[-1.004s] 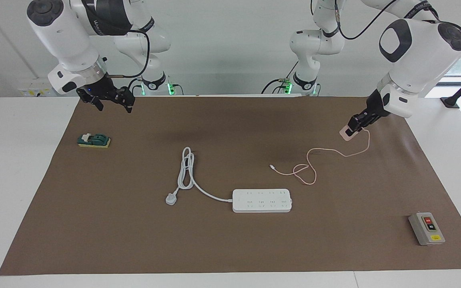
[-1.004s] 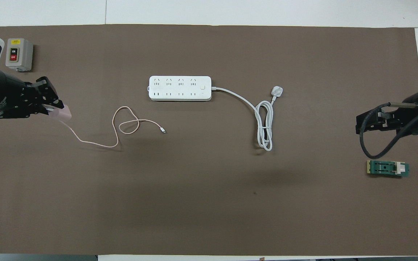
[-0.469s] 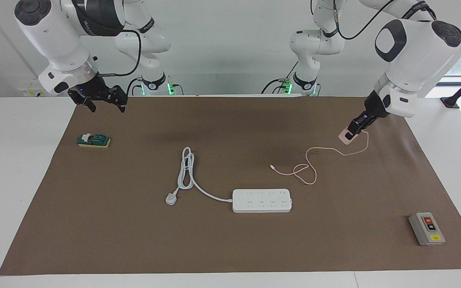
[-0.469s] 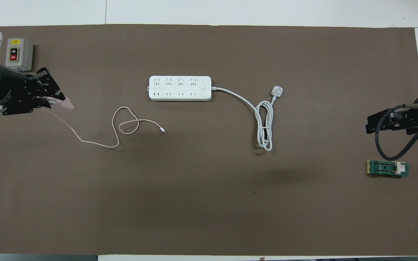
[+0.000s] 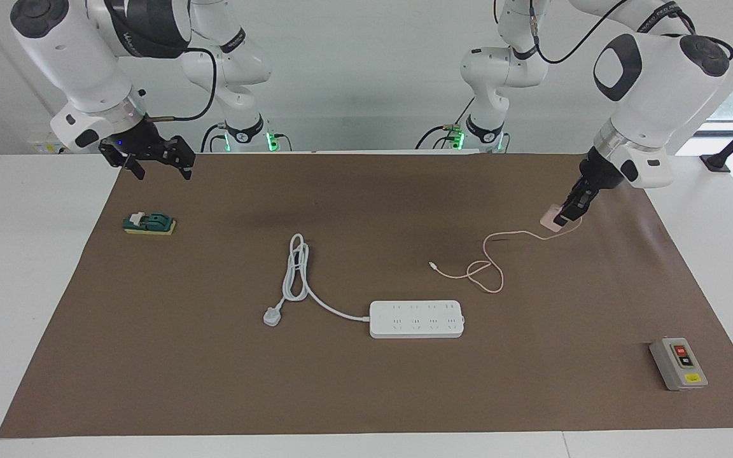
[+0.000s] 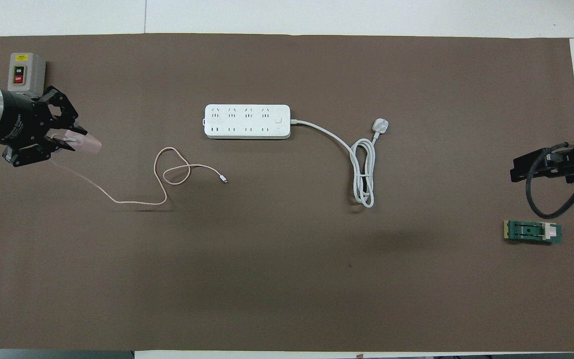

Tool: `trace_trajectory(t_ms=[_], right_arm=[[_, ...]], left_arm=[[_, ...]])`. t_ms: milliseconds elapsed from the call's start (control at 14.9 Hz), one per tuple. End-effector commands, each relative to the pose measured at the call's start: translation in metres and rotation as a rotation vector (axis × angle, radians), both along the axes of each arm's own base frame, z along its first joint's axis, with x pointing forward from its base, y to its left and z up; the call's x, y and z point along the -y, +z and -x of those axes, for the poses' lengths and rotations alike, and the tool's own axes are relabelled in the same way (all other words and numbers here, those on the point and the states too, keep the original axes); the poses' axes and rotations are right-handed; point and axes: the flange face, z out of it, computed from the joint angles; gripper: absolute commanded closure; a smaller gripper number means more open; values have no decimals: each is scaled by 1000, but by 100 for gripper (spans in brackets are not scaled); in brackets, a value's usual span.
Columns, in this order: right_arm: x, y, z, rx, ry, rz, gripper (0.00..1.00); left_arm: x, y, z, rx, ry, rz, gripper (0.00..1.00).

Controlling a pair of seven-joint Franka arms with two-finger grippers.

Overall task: Plug charger into power strip
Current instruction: 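Carry the pink charger with the left gripper to the strip's near end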

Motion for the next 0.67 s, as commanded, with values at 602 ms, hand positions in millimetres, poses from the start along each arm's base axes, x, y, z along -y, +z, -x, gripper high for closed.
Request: trace_trajectory(t_ms=[602], right_arm=[[11, 0, 6, -7, -34, 14, 0]], left_arm=[[129, -75, -63, -75, 274, -105, 100]])
